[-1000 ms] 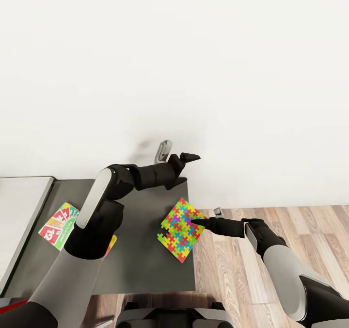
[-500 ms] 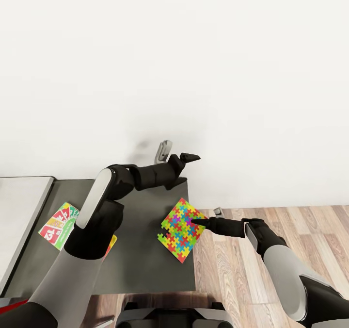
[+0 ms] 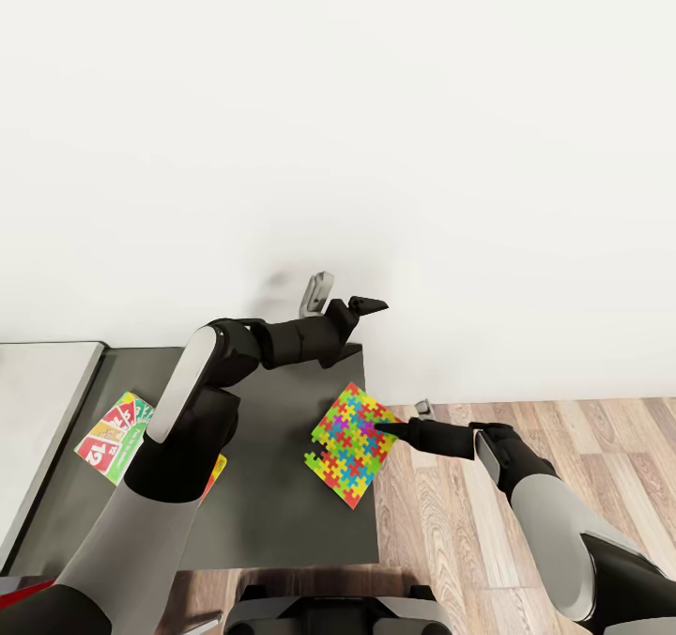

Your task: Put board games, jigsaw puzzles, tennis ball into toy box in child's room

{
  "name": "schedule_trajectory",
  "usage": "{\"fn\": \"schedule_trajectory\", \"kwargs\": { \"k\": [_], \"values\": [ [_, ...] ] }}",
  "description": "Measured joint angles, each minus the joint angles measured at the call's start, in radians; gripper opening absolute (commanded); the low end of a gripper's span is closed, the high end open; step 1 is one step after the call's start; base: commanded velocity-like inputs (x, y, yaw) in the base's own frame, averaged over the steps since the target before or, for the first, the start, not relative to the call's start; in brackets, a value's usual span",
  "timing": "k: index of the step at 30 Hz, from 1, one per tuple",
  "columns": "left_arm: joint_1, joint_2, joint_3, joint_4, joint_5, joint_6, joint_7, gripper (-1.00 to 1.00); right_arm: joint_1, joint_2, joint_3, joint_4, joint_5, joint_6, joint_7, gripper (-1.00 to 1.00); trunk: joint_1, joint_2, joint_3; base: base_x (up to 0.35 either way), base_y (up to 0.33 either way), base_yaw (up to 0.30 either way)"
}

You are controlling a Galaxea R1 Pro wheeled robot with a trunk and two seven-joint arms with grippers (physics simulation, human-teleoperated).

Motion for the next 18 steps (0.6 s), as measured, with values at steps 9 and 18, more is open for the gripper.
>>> {"fn": "schedule_trajectory", "kwargs": {
  "k": [9,18],
  "values": [
    [0.0,0.001,0.0,0.0,0.0,0.0,0.001,1.0,0.0,0.0,0.0,0.0,-0.008,0.0,-0.001,-1.0,0.0,0.0,0.0,0.0,0.0,0.0],
    [0.001,0.002,0.0,0.0,0.0,-0.001,0.001,1.0,0.0,0.001,0.0,0.0,-0.009,0.001,-0.003,-1.0,0.0,0.0,0.0,0.0,0.0,0.0]
  ]
}}
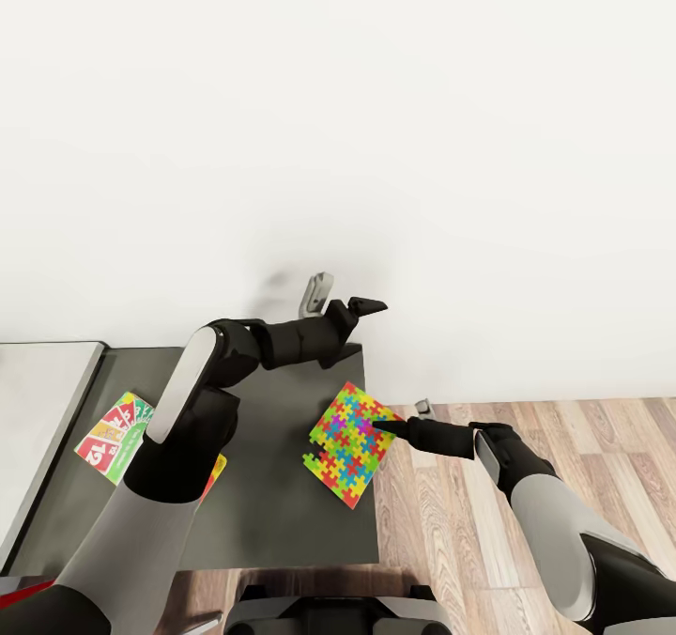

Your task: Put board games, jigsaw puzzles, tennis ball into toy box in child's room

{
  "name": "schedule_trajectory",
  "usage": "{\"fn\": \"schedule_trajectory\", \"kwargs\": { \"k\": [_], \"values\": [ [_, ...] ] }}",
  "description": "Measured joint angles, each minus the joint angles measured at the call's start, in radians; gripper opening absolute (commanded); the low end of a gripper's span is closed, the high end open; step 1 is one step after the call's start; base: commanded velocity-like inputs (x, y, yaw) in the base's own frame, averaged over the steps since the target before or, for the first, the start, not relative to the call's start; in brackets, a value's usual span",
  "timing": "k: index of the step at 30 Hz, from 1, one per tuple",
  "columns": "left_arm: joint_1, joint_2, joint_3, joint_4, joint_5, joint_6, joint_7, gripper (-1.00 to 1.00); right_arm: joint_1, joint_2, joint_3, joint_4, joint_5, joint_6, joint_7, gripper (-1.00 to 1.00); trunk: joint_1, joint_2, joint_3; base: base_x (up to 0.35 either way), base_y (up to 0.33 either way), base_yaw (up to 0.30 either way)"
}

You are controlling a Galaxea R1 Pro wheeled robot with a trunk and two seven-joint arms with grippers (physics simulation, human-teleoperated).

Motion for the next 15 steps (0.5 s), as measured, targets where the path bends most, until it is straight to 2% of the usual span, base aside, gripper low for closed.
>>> {"fn": "schedule_trajectory", "kwargs": {
  "k": [10,15],
  "values": [
    [0.007,0.002,-0.001,0.0,-0.011,0.0,0.002,1.0,0.001,0.0,0.001,-0.028,-0.002,0.005,-0.002,-1.0,0.0,0.0,0.0,0.0,0.0,0.0],
    [0.013,0.005,-0.001,0.0,-0.016,0.003,0.005,1.0,0.001,-0.002,0.001,-0.051,-0.002,0.031,-0.002,-1.0,0.0,0.0,0.0,0.0,0.0,0.0]
  ]
}}
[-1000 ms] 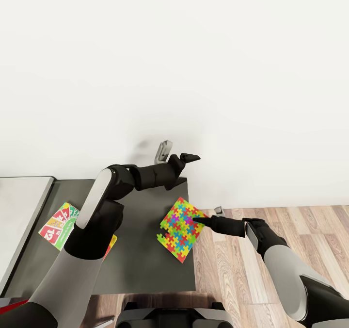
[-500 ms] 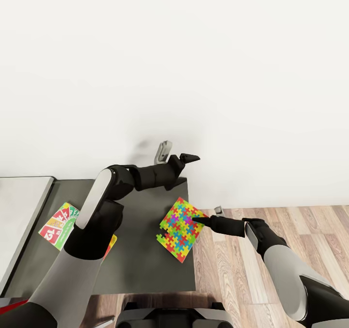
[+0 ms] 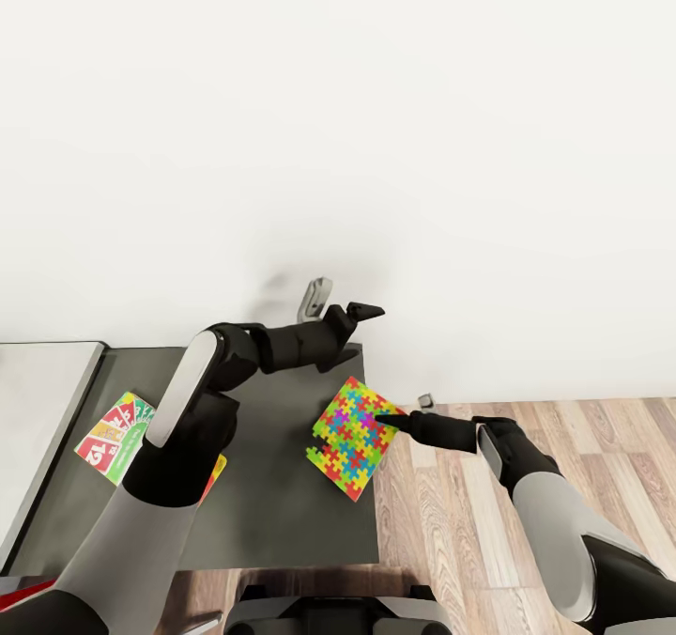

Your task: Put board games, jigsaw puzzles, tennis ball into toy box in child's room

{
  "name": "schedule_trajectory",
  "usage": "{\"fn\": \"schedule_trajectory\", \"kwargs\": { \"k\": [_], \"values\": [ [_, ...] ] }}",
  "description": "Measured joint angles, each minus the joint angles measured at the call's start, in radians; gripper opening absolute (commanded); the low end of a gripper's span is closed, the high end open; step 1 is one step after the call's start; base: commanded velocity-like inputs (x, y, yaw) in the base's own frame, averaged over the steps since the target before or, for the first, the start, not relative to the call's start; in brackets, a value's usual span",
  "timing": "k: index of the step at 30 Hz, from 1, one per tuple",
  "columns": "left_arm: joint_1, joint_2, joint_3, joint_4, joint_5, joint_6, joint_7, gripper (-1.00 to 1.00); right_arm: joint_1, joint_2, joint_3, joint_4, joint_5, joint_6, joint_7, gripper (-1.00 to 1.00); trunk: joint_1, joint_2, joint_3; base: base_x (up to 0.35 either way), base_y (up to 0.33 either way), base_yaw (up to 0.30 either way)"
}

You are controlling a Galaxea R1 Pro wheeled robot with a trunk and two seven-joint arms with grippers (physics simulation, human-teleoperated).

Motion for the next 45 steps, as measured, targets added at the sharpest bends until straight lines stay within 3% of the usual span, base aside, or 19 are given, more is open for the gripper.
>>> {"fn": "schedule_trajectory", "kwargs": {
  "k": [15,36,45],
  "values": [
    [0.034,0.002,0.0,0.0,-0.006,0.053,0.023,1.0,0.018,-0.004,-0.002,-0.14,-0.003,0.06,0.003,-1.0,0.0,0.0,0.0,0.0,0.0,0.0],
    [0.053,-0.015,0.002,0.0,-0.007,0.091,0.013,1.0,0.021,-0.016,-0.002,-0.163,-0.003,0.072,0.053,-1.0,0.0,0.0,0.0,-0.032,0.0,0.0],
    [0.052,-0.019,0.001,0.0,-0.006,0.093,0.017,1.0,0.017,-0.052,-0.002,-0.165,-0.002,0.111,0.056,-1.0,0.0,0.0,0.0,-0.006,0.0,0.0]
  ]
}}
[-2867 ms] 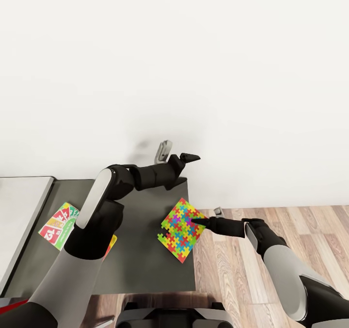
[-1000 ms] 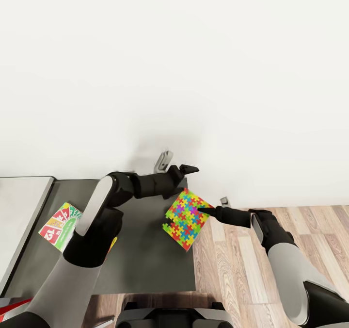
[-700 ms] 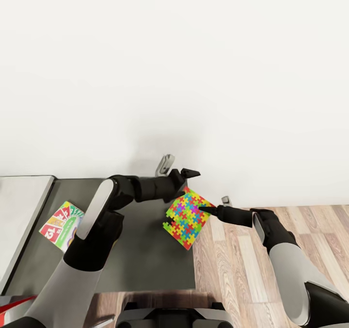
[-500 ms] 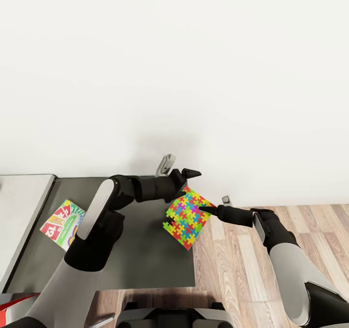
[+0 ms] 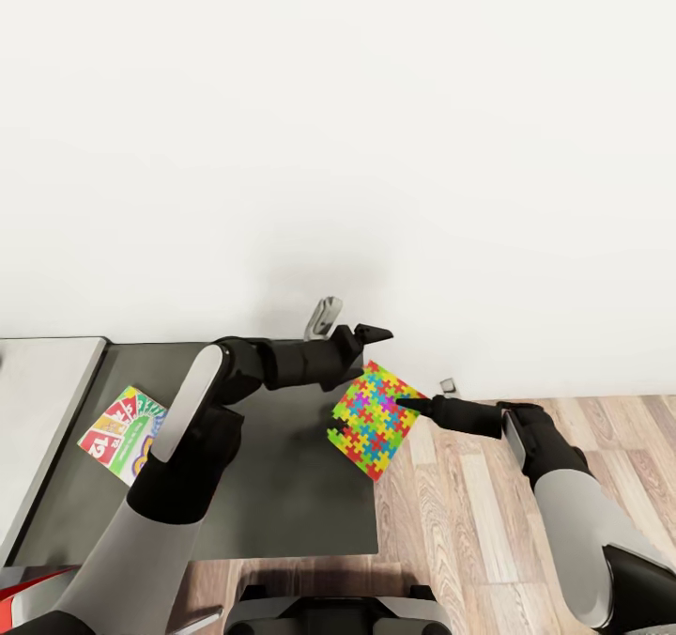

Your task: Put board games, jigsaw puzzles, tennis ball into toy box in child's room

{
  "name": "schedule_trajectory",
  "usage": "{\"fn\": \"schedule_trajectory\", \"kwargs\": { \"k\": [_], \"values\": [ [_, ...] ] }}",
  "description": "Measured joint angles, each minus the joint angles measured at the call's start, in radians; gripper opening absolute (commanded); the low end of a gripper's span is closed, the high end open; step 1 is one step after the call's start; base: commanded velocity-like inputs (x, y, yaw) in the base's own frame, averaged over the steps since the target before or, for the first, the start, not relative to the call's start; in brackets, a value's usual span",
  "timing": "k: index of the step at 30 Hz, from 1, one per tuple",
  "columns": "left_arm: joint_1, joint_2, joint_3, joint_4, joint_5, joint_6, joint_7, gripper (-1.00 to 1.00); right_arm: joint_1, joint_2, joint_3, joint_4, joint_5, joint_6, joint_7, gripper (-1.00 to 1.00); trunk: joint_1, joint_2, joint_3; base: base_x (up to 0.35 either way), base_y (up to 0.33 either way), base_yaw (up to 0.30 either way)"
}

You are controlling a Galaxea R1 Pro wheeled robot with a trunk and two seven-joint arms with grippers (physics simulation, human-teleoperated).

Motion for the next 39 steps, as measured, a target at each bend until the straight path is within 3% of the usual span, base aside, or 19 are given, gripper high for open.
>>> {"fn": "schedule_trajectory", "kwargs": {
  "k": [6,19,39],
  "values": [
    [0.0,-0.001,-0.003,0.0,0.0,0.001,0.0,1.0,-0.004,-0.016,0.001,0.0,0.001,0.014,0.0,-1.0,0.0,0.0,0.0,-0.001,0.0,0.0],
    [0.0,0.004,-0.056,0.0,-0.001,-0.001,-0.002,1.0,-0.004,-0.028,0.001,-0.001,0.0,0.023,0.0,-1.0,0.0,0.0,0.0,0.0,0.0,0.0],
    [0.004,0.005,-0.064,0.0,-0.001,-0.001,0.0,1.0,-0.002,-0.025,0.006,-0.002,0.003,0.022,-0.002,-1.0,0.0,0.0,0.0,0.0,0.0,0.0]
  ]
}}
